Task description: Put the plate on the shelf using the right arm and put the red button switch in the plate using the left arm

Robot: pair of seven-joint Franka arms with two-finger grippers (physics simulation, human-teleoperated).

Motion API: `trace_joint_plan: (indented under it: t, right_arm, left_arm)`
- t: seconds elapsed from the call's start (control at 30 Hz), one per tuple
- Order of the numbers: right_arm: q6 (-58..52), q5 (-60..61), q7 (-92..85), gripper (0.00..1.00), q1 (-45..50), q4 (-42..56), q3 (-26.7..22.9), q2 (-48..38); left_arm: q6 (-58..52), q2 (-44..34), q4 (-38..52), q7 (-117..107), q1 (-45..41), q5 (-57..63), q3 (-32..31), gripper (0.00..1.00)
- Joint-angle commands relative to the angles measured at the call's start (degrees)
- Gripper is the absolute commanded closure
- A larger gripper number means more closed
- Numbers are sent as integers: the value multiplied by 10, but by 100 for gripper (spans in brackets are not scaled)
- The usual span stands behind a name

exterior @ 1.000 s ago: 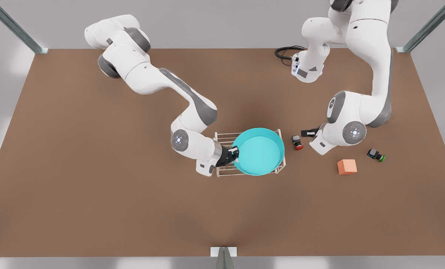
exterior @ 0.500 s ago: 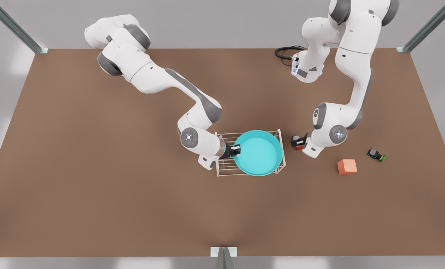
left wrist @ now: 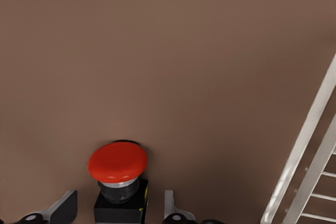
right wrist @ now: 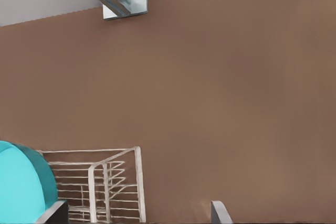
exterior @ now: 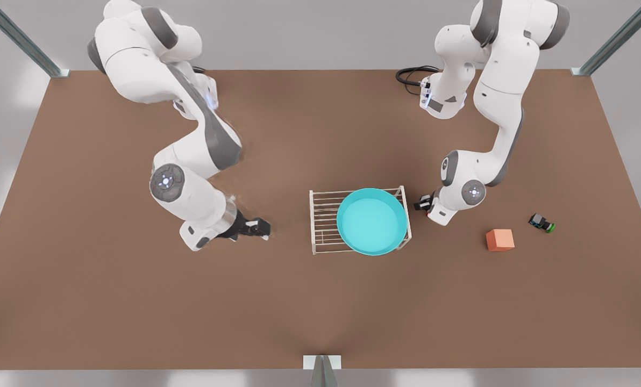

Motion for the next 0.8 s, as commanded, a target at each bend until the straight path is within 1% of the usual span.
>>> trace_joint_plan:
  t: [0.0, 0.03, 0.07, 0.1, 0.13, 0.17, 0.23, 0.33, 0.43, 0.47, 0.6, 0.67, 0.77]
  right_arm:
    - [-251, -83, -195, 0, -54, 5, -2, -12]
    - [-264, -84, -244, 0, -59, -13, -43, -66]
    - [-267, -82, -296, 0, -60, -56, -91, -140]
    - [-267, -80, -299, 0, -60, -80, -97, -175]
    - [-268, -79, -293, 0, -60, -113, -97, -228]
    - [-271, -77, -293, 0, -60, -129, -98, -255]
    - [-284, -77, -291, 0, -59, -119, -98, -234]
    - [-281, -75, -292, 0, -59, -118, -98, -231]
    - [-277, -83, -301, 0, -70, -94, -102, -204]
    - [-277, -83, -301, 0, -73, -89, -102, -202]
    - [-277, -83, -302, 0, -73, -87, -103, -201]
    - [-278, -80, -301, 0, -73, -82, -103, -201]
    - [-278, -86, -303, 0, -74, -78, -104, -203]
  left_arm:
    - [15, 0, 0, -7, 0, 0, 0, 21]
    - [15, 0, 0, -7, 0, -1, 0, 29]
    - [14, 0, 0, -7, 0, -1, 0, 34]
    - [14, 0, 0, -7, 0, -1, 0, 38]
    - [14, 0, 0, -7, 0, -1, 0, 41]
    - [14, 0, 1, -7, 0, -1, 0, 44]
    - [13, -1, 2, -9, 0, -1, 0, 48]
    - [12, -3, 4, -9, 0, -2, 0, 54]
    - [-3, -16, 13, -9, 0, -2, 1, 55]
    - [-27, -25, 25, -9, 1, -2, 1, 55]
    - [-164, -60, 87, -12, 0, -2, 33, 55]
    - [-226, -81, 131, -72, -11, -2, 36, 55]
    - [-340, -85, 236, -157, -34, -2, 36, 55]
